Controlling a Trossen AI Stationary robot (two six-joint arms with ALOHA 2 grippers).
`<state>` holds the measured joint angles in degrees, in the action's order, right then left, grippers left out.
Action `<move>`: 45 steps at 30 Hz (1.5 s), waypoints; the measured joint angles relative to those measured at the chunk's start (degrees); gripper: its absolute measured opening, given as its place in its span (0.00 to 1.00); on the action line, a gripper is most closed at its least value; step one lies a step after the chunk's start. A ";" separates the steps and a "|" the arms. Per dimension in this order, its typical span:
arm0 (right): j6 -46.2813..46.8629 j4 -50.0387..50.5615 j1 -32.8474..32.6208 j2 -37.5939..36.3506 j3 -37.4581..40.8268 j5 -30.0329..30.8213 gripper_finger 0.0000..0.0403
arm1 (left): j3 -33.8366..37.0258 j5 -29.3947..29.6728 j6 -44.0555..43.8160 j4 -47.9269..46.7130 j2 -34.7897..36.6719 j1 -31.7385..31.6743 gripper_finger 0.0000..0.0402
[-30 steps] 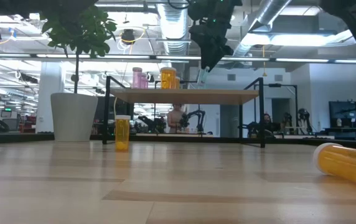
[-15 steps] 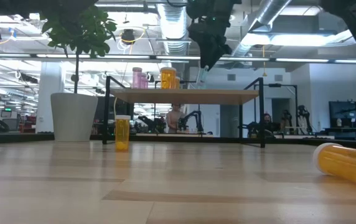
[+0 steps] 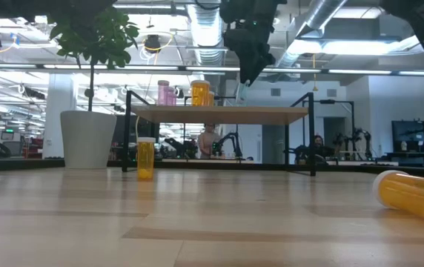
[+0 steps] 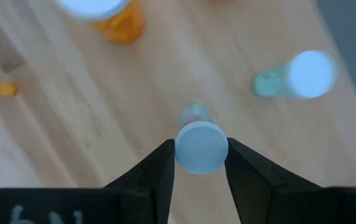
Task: Pick and place medicine bottles onto shelf by color
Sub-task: Put the top green pill bottle on the shelf aligned with the other green pill bottle, then put the green pill bottle on the shelf aligned with the other green pill bottle
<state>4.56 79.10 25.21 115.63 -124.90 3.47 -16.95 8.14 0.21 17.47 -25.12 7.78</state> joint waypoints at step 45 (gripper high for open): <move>0.67 5.86 0.81 4.39 -5.70 3.88 0.39 | 0.00 0.00 -0.41 -0.04 0.02 -0.01 0.43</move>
<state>5.23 84.96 26.02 120.03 -130.60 7.35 -16.95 8.14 -0.20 17.43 -25.10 7.77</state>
